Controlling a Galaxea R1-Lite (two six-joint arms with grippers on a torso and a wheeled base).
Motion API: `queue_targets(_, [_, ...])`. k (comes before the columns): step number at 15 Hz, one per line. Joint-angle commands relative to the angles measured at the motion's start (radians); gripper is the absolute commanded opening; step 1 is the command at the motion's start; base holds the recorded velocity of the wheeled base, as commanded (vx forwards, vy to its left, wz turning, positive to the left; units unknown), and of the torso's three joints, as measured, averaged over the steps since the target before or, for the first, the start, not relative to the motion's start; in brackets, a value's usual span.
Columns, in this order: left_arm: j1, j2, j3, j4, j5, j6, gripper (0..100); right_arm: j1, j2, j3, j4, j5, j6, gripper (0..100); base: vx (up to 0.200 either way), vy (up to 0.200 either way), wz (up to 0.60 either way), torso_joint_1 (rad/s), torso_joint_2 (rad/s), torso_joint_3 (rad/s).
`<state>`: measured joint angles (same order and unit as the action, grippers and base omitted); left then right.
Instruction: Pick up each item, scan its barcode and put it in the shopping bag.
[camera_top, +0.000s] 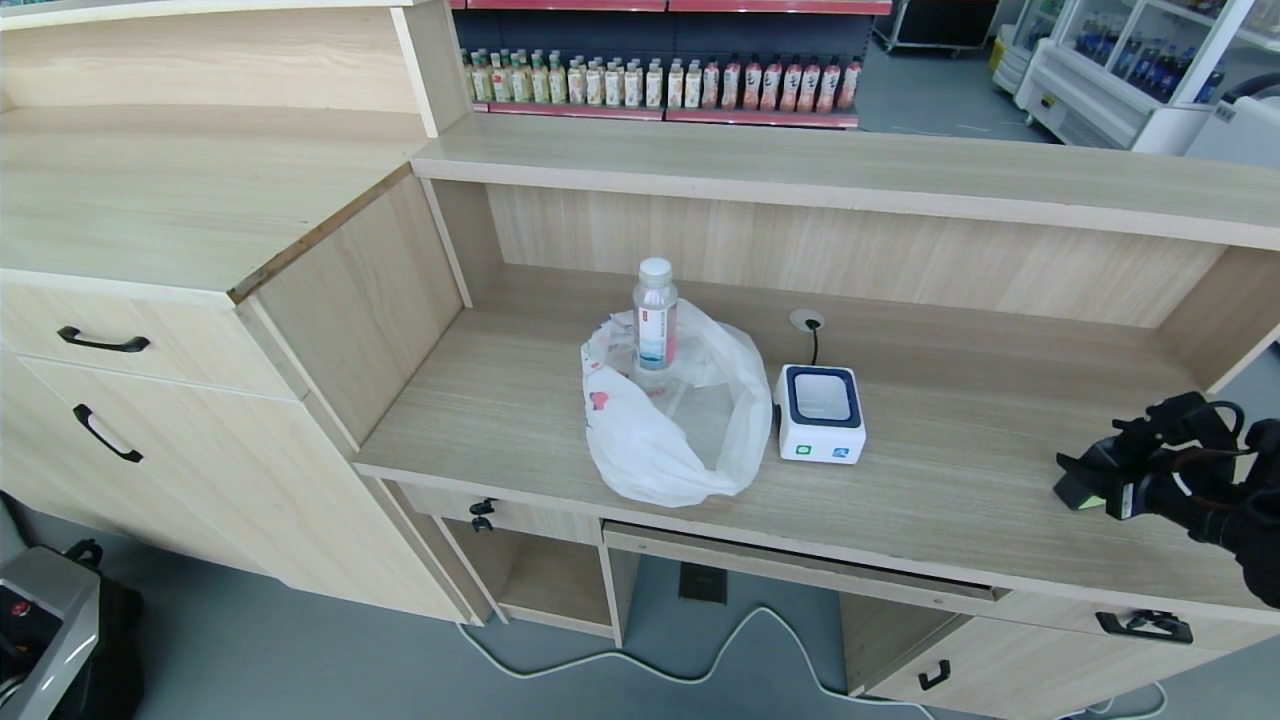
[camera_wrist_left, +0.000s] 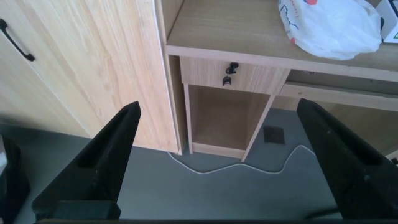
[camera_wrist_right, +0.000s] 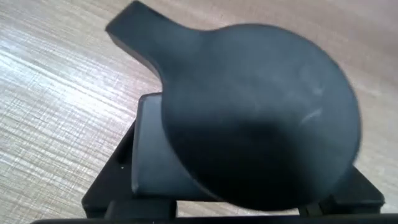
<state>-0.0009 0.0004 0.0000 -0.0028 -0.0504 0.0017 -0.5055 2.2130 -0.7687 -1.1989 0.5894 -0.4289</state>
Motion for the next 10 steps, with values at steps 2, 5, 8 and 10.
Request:
queue_targets(2, [0.001, 0.000, -0.002, 0.000, 0.000, 0.000, 100, 0.038, -0.161, -0.021, -0.018, 0.004, -0.017, 0, 0.000, 0.000, 0.00, 0.000, 0.00, 0.000])
queue_targets(5, [0.001, 0.000, 0.000, 0.000, 0.000, 0.000, 100, 0.220, -0.368, -0.093, -0.159, 0.004, 0.006, 0, 0.000, 0.000, 0.00, 0.000, 0.00, 0.000])
queue_targets(8, [0.001, 0.000, 0.000, 0.001, 0.000, 0.000, 100, 0.444, -0.475, -0.158, -0.286, 0.027, -0.002, 0, 0.000, 0.000, 0.00, 0.000, 0.00, 0.000])
queue_targets(10, [-0.001, 0.000, 0.000, 0.000, 0.000, 0.000, 100, 0.598, -0.501, -0.155, -0.372, 0.046, -0.045, 0, 0.000, 0.000, 0.00, 0.000, 0.00, 0.000])
